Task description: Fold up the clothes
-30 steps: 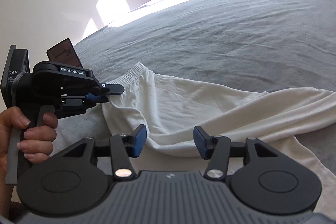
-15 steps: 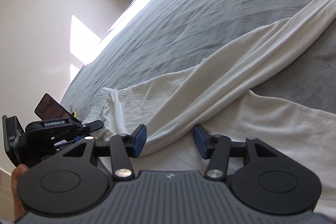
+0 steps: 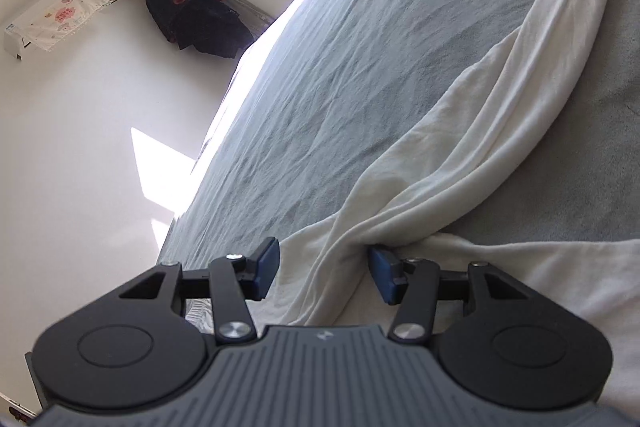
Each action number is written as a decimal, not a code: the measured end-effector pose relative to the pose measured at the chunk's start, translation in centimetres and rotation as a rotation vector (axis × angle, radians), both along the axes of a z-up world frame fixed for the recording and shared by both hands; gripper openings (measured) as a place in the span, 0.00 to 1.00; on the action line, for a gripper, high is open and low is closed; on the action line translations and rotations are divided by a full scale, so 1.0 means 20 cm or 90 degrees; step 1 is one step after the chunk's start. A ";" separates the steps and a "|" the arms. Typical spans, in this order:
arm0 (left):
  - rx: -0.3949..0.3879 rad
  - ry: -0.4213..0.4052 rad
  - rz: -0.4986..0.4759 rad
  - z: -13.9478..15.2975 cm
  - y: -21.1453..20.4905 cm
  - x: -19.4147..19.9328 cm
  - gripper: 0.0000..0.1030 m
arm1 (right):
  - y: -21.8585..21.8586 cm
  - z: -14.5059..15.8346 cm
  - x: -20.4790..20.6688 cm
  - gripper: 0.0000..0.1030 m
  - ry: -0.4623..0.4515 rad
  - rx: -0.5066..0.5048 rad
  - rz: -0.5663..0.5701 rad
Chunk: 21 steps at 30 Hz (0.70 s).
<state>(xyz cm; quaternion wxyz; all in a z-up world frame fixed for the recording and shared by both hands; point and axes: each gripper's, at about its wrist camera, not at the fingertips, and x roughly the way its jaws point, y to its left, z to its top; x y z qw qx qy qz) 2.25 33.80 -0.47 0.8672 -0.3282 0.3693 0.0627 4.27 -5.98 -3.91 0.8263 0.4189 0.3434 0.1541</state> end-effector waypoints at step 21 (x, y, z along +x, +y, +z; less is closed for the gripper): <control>-0.081 -0.023 0.008 0.00 0.11 0.03 0.06 | -0.26 0.04 0.07 0.12 0.013 0.020 -0.222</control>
